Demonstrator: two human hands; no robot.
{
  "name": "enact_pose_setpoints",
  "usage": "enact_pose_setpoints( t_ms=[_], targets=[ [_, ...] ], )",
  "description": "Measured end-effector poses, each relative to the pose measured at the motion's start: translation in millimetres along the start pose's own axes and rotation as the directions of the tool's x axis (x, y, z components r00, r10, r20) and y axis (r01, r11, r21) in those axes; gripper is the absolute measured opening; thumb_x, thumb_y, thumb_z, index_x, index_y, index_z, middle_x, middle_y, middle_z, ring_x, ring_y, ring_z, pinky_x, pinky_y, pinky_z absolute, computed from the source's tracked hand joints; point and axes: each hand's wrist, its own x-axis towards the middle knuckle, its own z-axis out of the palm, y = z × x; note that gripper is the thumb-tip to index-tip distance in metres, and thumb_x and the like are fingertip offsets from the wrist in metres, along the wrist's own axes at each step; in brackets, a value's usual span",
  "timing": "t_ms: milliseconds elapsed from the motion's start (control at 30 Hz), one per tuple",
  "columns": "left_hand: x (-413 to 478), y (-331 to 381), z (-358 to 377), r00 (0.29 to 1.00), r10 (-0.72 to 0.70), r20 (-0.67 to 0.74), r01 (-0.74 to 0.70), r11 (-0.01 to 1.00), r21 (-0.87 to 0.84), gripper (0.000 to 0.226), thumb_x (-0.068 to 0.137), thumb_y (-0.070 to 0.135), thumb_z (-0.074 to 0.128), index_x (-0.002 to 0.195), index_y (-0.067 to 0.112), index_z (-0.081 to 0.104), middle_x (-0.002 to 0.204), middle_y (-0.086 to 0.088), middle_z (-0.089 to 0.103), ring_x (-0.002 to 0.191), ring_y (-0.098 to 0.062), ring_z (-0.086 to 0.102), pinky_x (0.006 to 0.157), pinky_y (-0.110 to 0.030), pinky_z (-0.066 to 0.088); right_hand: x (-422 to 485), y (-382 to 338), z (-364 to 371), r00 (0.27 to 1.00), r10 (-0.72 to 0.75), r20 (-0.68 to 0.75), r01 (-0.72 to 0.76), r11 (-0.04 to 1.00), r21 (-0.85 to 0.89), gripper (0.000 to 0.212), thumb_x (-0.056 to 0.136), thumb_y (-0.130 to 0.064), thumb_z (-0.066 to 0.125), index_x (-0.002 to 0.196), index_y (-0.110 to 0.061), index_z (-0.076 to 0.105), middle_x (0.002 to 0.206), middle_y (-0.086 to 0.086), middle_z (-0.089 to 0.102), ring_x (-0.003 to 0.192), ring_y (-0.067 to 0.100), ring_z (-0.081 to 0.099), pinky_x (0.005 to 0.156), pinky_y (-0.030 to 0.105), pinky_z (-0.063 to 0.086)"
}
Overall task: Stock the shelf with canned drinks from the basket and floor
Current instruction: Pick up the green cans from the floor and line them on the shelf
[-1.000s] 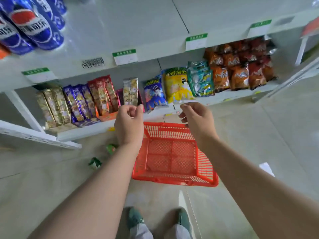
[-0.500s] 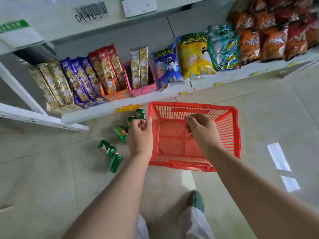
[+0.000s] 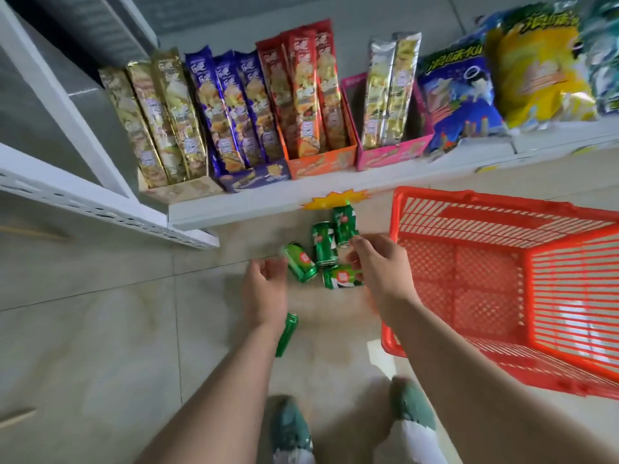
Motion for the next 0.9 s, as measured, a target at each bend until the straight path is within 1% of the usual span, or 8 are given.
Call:
enact_pose_setpoints(
  t_ms=[67,200,367,500,633,733,800,900],
  targets=[
    [26.7,-35.2,5.0,0.995,-0.069,-0.074,0.066,0.997,-0.039,0.026,0.090,0.025,0.063,0.101,0.001,0.059,0.093,-0.009,0.061,0.082,-0.021,0.054,0.054,-0.012,0.036,19.6,27.1,37.8,0.998,-0.011,0.060,0.012,1.000,-0.022,0.028,0.089,-0.027,0.058,0.066,-0.012,0.062,0.059,-0.001,0.058,0.061,0.016,0.050,0.061,0.034,0.039],
    [75.8,-102.1,29.2,0.960,-0.198,-0.196,0.200,0.980,-0.008,0.044,0.091,0.036,0.059,0.117,0.000,0.059,0.116,-0.016,0.062,0.109,-0.031,0.057,0.089,-0.031,0.039,59.1,81.3,94.2,0.991,-0.028,0.128,0.041,0.994,-0.100,0.025,0.092,-0.024,0.058,0.071,-0.012,0.064,0.059,-0.003,0.056,0.059,0.015,0.048,0.057,0.028,0.036],
    [137.7,-169.5,56.6,0.912,-0.401,-0.085,0.397,0.813,0.426,0.075,0.092,0.062,0.031,0.131,0.002,0.051,0.128,-0.022,0.054,0.120,-0.034,0.050,0.096,-0.037,0.038,113.4,135.3,154.4,0.977,-0.087,0.193,0.144,0.942,-0.303,0.024,0.092,-0.020,0.052,0.071,-0.011,0.059,0.067,0.008,0.057,0.067,0.024,0.051,0.057,0.030,0.034],
    [178.3,-200.4,67.9,0.904,-0.425,0.056,0.379,0.854,0.356,0.076,0.092,0.064,0.034,0.119,-0.002,0.060,0.121,-0.021,0.061,0.113,-0.031,0.058,0.093,-0.032,0.040,156.6,149.9,198.0,0.949,-0.206,0.238,0.309,0.757,-0.576,0.021,0.092,-0.023,0.051,0.093,-0.009,0.068,0.094,0.017,0.066,0.092,0.034,0.058,0.067,0.031,0.035],
    [202.8,-214.0,74.0,0.886,-0.449,0.118,0.368,0.834,0.411,0.072,0.088,0.062,0.046,0.123,0.000,0.057,0.124,-0.018,0.060,0.116,-0.031,0.058,0.102,-0.042,0.043,190.7,162.4,224.7,0.938,-0.181,0.296,0.346,0.441,-0.828,0.052,0.093,-0.038,0.053,0.133,-0.005,0.047,0.134,0.020,0.049,0.126,0.036,0.045,0.094,0.037,0.042],
    [206.9,-206.9,69.8,0.880,-0.435,0.192,0.366,0.877,0.312,0.061,0.095,0.043,0.049,0.133,-0.005,0.046,0.135,-0.022,0.050,0.125,-0.035,0.050,0.107,-0.041,0.038,195.1,170.3,219.8,0.949,-0.103,0.297,0.311,0.439,-0.843,0.073,0.084,-0.050,0.067,0.134,-0.002,0.042,0.130,0.018,0.052,0.121,0.034,0.053,0.086,0.034,0.046],
    [200.4,-200.9,65.5,0.879,-0.422,0.223,0.374,0.899,0.230,0.055,0.097,0.031,0.051,0.132,-0.011,0.043,0.134,-0.024,0.051,0.124,-0.036,0.050,0.103,-0.039,0.039,188.6,171.7,214.0,0.934,-0.072,0.350,0.352,0.360,-0.864,0.077,0.078,-0.053,0.073,0.128,-0.001,0.047,0.122,0.015,0.058,0.113,0.031,0.059,0.073,0.031,0.045],
    [196.9,-208.0,59.1,0.861,-0.429,0.272,0.395,0.902,0.174,0.047,0.096,0.029,0.056,0.120,-0.010,0.052,0.107,-0.031,0.060,0.094,-0.034,0.063,0.092,-0.038,0.046,175.7,168.3,212.2,0.910,-0.048,0.411,0.406,0.301,-0.863,0.069,0.075,-0.046,0.079,0.123,-0.002,0.054,0.114,0.012,0.063,0.105,0.028,0.063,0.069,0.029,0.044]
  ],
)
